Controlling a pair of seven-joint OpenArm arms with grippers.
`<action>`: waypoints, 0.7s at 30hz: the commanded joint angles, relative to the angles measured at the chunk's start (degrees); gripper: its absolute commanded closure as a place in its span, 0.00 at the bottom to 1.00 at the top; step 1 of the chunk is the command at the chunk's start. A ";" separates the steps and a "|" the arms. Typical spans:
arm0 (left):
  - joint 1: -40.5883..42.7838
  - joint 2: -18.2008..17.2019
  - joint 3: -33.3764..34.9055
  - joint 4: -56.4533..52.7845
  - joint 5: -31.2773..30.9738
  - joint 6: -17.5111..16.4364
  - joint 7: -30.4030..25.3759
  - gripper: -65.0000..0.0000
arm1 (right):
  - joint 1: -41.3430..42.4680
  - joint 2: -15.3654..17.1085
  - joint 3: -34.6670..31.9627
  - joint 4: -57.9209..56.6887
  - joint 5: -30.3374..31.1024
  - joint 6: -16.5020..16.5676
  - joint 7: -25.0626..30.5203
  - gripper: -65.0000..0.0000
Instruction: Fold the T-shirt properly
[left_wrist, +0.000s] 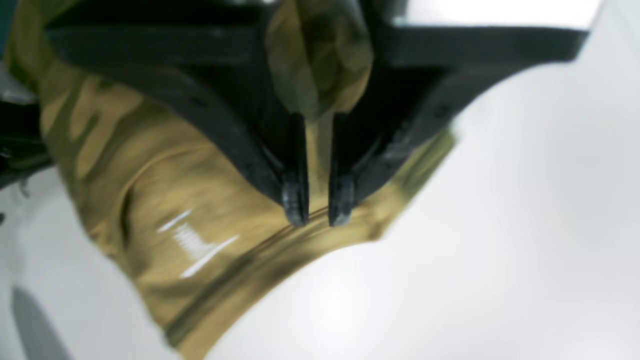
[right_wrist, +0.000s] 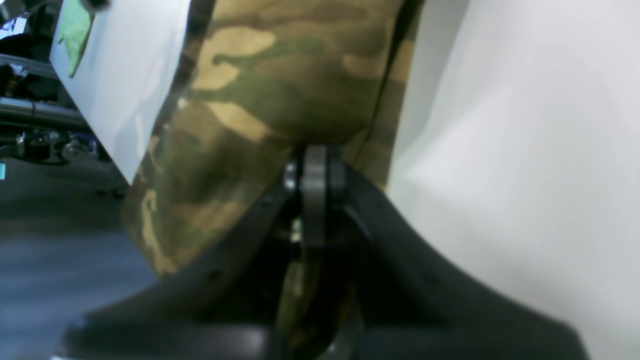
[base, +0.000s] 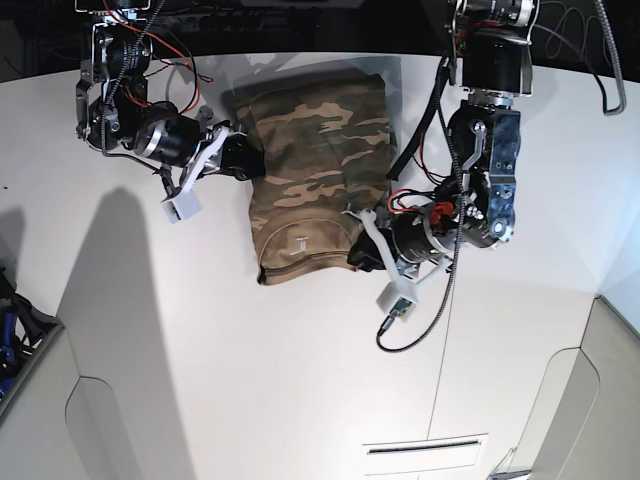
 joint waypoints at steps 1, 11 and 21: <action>-0.74 -1.01 -0.09 2.40 -1.44 0.00 -0.52 0.87 | 0.57 0.13 0.13 1.07 1.18 0.39 0.13 1.00; 8.11 -5.66 -7.28 11.72 -4.39 1.42 0.48 0.87 | -2.86 -0.04 0.07 1.07 5.05 0.81 -0.31 1.00; 22.58 -5.79 -23.58 24.79 -9.55 -1.14 3.08 0.87 | -2.58 4.24 3.02 2.34 3.26 0.66 -1.42 1.00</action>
